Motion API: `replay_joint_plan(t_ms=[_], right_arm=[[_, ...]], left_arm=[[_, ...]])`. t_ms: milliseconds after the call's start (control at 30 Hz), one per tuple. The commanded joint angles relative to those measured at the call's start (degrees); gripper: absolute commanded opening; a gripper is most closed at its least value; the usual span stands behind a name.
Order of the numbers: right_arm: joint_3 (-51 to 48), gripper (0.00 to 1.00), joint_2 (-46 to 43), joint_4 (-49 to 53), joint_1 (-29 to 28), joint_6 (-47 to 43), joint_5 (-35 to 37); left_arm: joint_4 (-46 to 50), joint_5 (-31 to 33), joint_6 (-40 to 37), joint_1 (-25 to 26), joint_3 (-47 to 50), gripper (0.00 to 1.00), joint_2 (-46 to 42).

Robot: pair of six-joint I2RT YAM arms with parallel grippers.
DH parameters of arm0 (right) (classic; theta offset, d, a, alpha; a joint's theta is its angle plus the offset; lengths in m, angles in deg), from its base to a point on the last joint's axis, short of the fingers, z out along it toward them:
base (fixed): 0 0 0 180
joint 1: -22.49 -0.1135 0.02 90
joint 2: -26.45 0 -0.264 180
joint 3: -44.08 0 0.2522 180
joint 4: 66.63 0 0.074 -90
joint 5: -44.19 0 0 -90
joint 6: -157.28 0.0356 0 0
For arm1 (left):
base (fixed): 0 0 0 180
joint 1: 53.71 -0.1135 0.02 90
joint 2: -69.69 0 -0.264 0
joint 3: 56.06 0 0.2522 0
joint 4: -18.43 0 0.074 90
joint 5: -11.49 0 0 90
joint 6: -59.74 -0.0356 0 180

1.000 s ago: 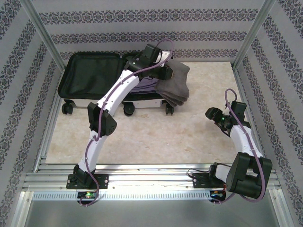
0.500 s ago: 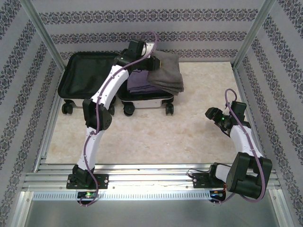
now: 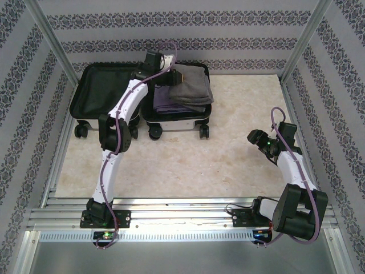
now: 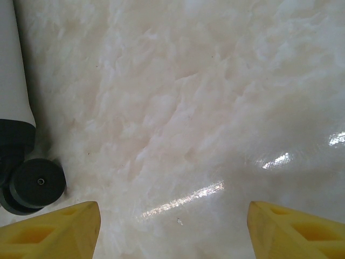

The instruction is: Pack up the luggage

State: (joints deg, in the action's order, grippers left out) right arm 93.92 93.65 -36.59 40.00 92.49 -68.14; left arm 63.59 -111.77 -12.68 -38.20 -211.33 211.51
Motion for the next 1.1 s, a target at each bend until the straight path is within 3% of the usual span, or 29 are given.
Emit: replay_joint_plan(t_ms=[0,533,1067], right_arm=[[-0.8,0.72,-1.0,-0.2,0.3,0.2,-1.2],[-0.4,0.72,0.3,-1.2,0.4,0.5,-1.6],[-0.4,0.72,0.7,-1.9,0.3,0.6,-2.0]], left_arm=[[-4.8,-1.7,0.3,-2.2,0.8,0.00,0.5],[-1.5,-0.9,-4.1,-5.6,6.0,0.00,-0.7],[-5.1,0.8,-4.6,-7.5,15.2,0.00,-5.8]])
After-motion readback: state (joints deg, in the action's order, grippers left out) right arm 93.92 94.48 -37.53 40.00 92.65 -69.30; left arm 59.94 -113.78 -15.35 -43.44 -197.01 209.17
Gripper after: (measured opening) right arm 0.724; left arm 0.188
